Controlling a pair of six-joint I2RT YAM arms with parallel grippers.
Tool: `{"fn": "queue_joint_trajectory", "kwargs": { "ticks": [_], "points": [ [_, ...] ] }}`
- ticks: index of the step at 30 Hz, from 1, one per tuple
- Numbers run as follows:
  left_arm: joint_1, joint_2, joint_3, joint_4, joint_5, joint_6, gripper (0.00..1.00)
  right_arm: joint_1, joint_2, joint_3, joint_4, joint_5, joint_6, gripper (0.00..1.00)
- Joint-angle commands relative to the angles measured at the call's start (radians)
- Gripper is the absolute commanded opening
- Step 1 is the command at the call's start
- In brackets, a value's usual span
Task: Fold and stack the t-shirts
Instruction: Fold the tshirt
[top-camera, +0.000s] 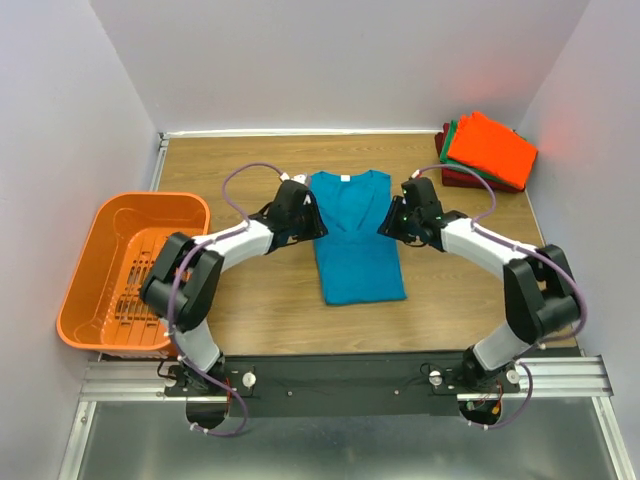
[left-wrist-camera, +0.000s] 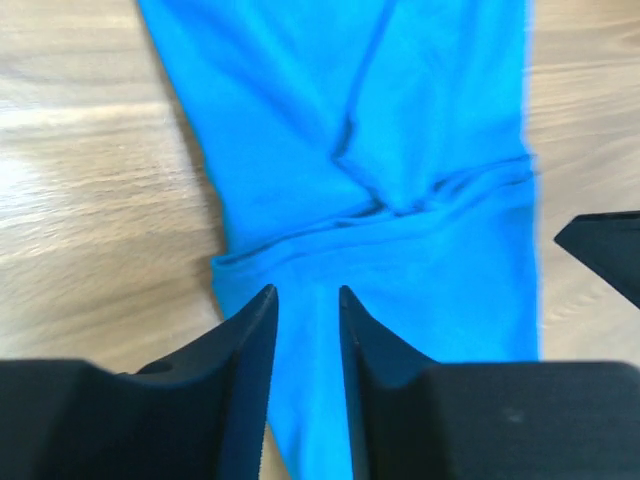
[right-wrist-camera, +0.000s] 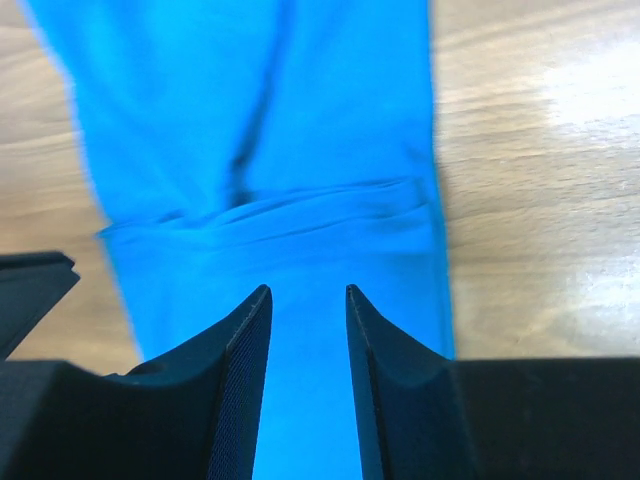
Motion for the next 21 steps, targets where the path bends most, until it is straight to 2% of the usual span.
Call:
{"fn": "queue_joint_trajectory", "kwargs": {
  "ticks": [1,5,11,21],
  "points": [
    [-0.003,-0.130,-0.056,-0.073,0.035,0.053,0.41,0.000,-0.098,-0.033,-0.078,-0.118,-0.031,0.43],
    [-0.005,-0.252,-0.214,-0.090,0.098,0.028,0.42,0.000,-0.203,-0.145,-0.128,-0.167,-0.039,0.44],
    [-0.018,-0.418,-0.358,-0.103,0.159,0.016,0.42,0.000,-0.305,-0.248,-0.225,-0.179,-0.042,0.44],
    [-0.109,-0.455,-0.475,-0.044,0.202,-0.041,0.42,0.000,-0.395,-0.337,-0.319,-0.133,0.001,0.45]
  ]
}}
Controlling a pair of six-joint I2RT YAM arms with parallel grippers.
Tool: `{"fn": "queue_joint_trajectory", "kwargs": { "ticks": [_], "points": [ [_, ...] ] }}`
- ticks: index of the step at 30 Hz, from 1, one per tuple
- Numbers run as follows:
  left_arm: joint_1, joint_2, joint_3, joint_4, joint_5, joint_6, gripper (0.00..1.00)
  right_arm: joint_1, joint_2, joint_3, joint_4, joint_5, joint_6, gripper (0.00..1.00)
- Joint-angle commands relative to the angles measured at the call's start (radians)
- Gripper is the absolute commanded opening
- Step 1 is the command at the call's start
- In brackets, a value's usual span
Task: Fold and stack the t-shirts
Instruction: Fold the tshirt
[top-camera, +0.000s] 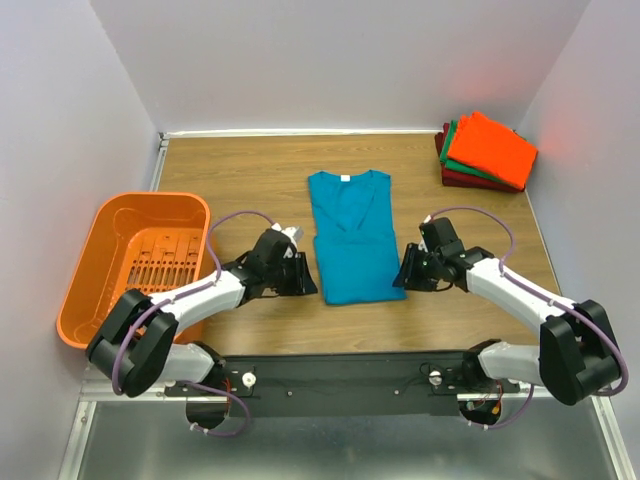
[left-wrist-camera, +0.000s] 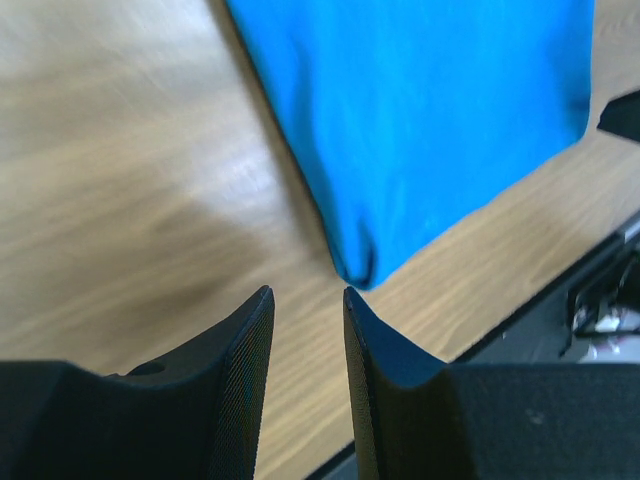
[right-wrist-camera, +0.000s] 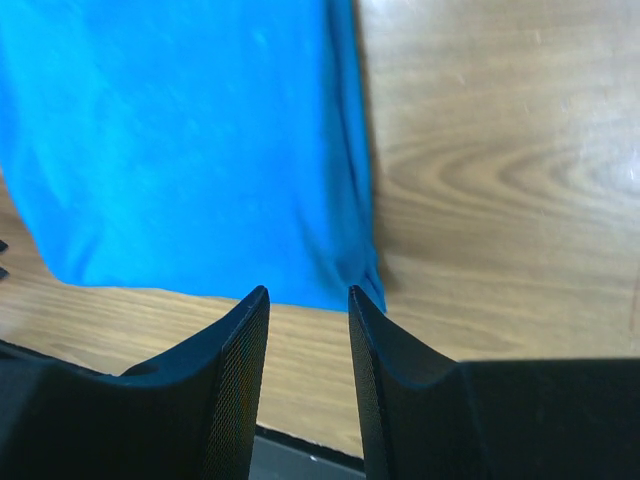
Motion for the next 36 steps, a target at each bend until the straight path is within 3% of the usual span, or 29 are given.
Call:
{"fn": "queue_joint_trajectory", "kwargs": {
  "ticks": [1,21,36],
  "points": [
    [-0.041,-0.012,-0.036,0.049,0.046,-0.040,0.42,0.000,-0.028,-0.032,-0.062,0.019,0.029,0.45],
    [-0.084,0.134,-0.018,0.193,0.056,-0.074,0.38,0.000,-0.033,-0.088,-0.042,0.048,0.076,0.45],
    [-0.083,0.057,-0.101,0.201,0.121,-0.046,0.43,-0.002,-0.053,-0.067,-0.022,0.069,0.094,0.45]
  ]
}}
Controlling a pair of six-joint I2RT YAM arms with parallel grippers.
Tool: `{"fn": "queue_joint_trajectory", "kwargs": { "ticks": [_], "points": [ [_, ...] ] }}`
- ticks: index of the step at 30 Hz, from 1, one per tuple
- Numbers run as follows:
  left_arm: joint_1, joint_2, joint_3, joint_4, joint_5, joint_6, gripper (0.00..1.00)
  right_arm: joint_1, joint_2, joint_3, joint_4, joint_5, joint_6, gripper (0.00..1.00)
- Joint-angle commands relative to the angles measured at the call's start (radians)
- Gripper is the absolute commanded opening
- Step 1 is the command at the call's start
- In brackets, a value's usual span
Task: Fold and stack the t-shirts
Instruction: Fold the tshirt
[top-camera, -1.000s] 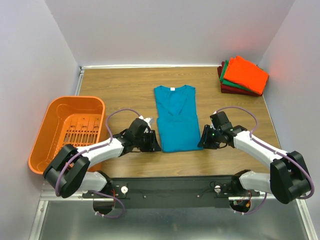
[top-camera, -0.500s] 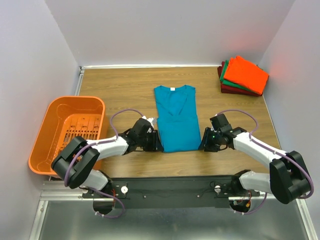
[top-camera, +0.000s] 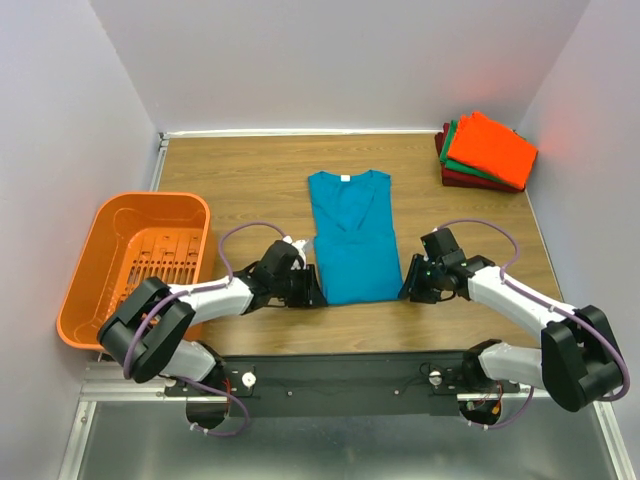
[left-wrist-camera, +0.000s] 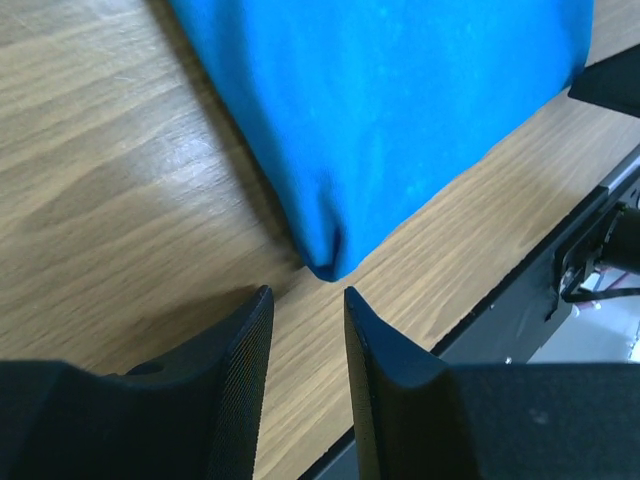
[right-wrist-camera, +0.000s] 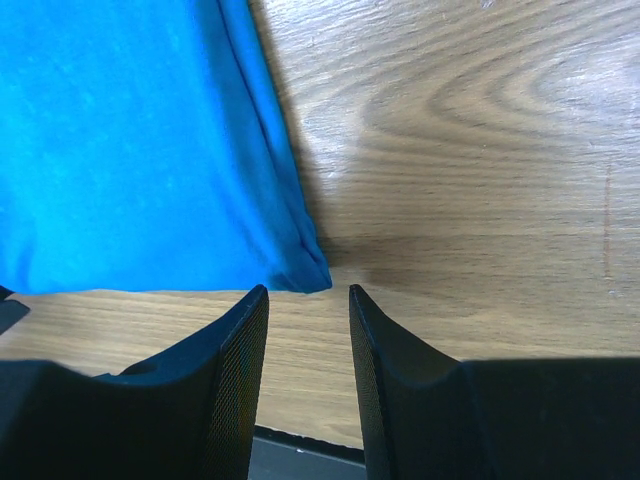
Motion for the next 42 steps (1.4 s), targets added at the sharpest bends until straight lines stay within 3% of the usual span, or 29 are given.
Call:
{"fn": "queue_joint_trajectory", "kwargs": {
  "ticks": [1,6,15,25,34,35,40,42],
  "points": [
    [-0.006,-0.038,-0.025,0.023,0.045,0.020,0.43,0.000,-0.016,0.017,0.007,0.030,0.013,0.45],
    [-0.006,-0.057,-0.025,0.042,0.042,0.009,0.44,0.000,-0.012,0.014,0.007,0.036,0.012,0.45],
    [-0.007,0.035,-0.016,0.163,0.057,-0.043,0.44,0.001,-0.009,0.015,0.018,0.048,0.019,0.45],
    [-0.021,0.109,-0.013,0.187,0.028,-0.077,0.43,0.000,0.027,-0.014,0.079,0.039,0.039,0.45],
    [-0.030,0.129,0.000,0.131,-0.001,-0.088,0.21,0.000,0.040,-0.060,0.130,0.018,0.068,0.44],
    [-0.030,0.127,0.006,0.122,-0.007,-0.083,0.19,0.000,0.040,-0.063,0.133,0.016,0.070,0.42],
    [-0.033,0.094,0.027,0.050,-0.020,-0.066,0.11,0.000,0.019,-0.080,0.134,-0.007,0.082,0.13],
    [-0.032,0.077,0.027,0.031,-0.023,-0.062,0.00,0.000,0.007,-0.089,0.134,-0.019,0.082,0.04]
  ]
}}
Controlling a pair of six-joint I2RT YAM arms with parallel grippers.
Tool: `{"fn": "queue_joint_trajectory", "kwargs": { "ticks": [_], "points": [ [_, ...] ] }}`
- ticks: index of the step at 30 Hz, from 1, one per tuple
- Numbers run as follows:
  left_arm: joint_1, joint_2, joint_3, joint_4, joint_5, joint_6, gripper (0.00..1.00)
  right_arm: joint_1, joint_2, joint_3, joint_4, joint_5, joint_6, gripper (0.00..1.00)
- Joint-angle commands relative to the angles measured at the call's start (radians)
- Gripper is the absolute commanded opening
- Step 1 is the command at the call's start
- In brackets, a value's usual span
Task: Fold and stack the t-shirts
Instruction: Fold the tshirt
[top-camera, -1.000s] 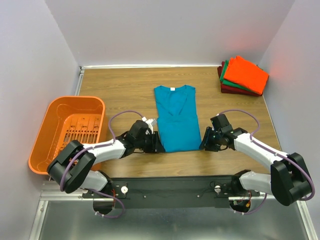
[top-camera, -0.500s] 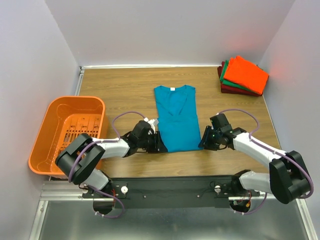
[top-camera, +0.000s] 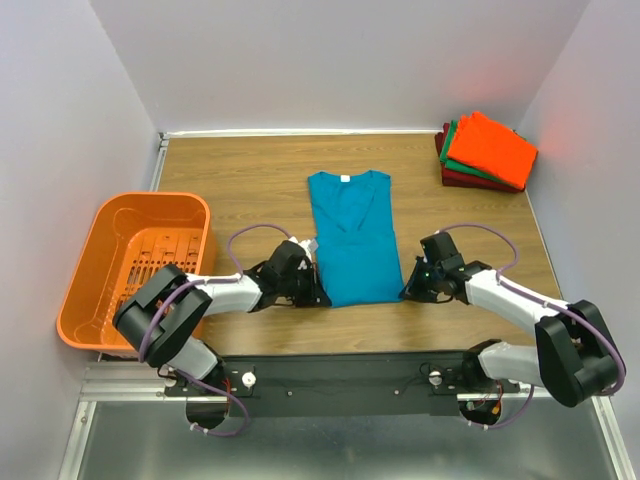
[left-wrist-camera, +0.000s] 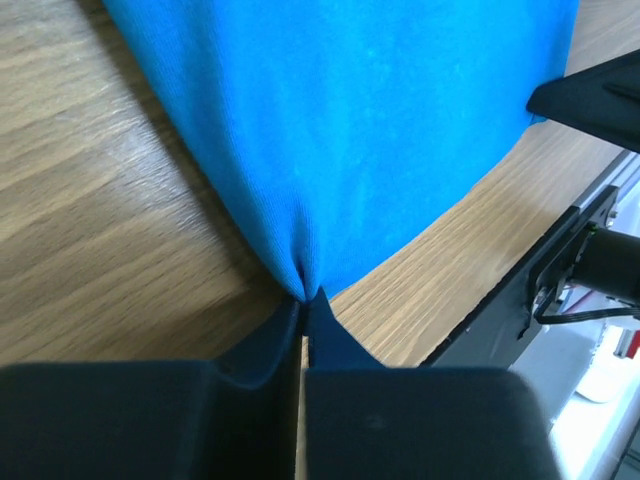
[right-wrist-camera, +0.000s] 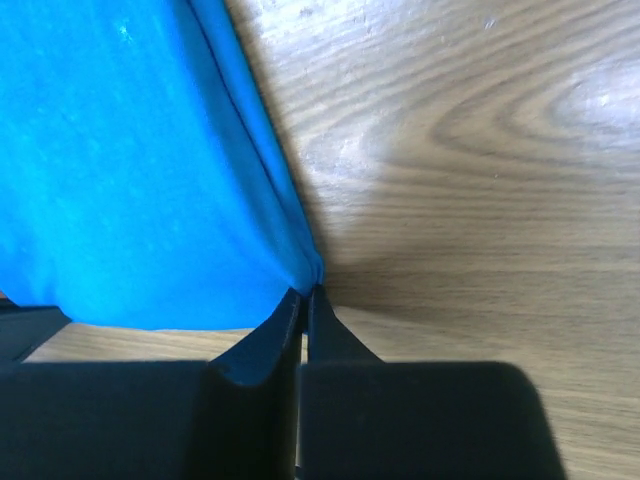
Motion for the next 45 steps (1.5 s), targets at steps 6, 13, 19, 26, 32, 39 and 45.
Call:
{"fn": "queue_joint_trajectory", "kwargs": {
  "ticks": [6,13,19,26,32,39,45],
  "points": [
    [-0.007,-0.117,-0.018,-0.148,-0.030,0.034,0.00,0.000,-0.120,-0.081,0.002,-0.090,0.013,0.01],
    [-0.017,-0.255,-0.081,-0.203,-0.036,0.025,0.00,0.001,-0.275,-0.150,-0.013,-0.165,0.043,0.01],
    [-0.057,-0.388,-0.121,-0.209,-0.053,-0.024,0.00,0.003,-0.424,-0.146,-0.096,-0.191,0.061,0.01],
    [-0.057,-0.470,-0.072,-0.231,-0.090,-0.053,0.00,0.003,-0.449,-0.011,-0.162,-0.130,0.001,0.01],
    [0.006,-0.378,0.086,-0.257,-0.058,0.017,0.00,0.003,-0.297,0.170,-0.163,-0.009,-0.042,0.01],
    [0.120,-0.188,0.311,-0.287,0.020,0.101,0.00,0.000,-0.018,0.431,-0.148,0.099,-0.083,0.01],
    [0.206,-0.037,0.516,-0.340,0.062,0.141,0.00,-0.006,0.198,0.653,-0.116,0.149,-0.106,0.01]
  ]
}}
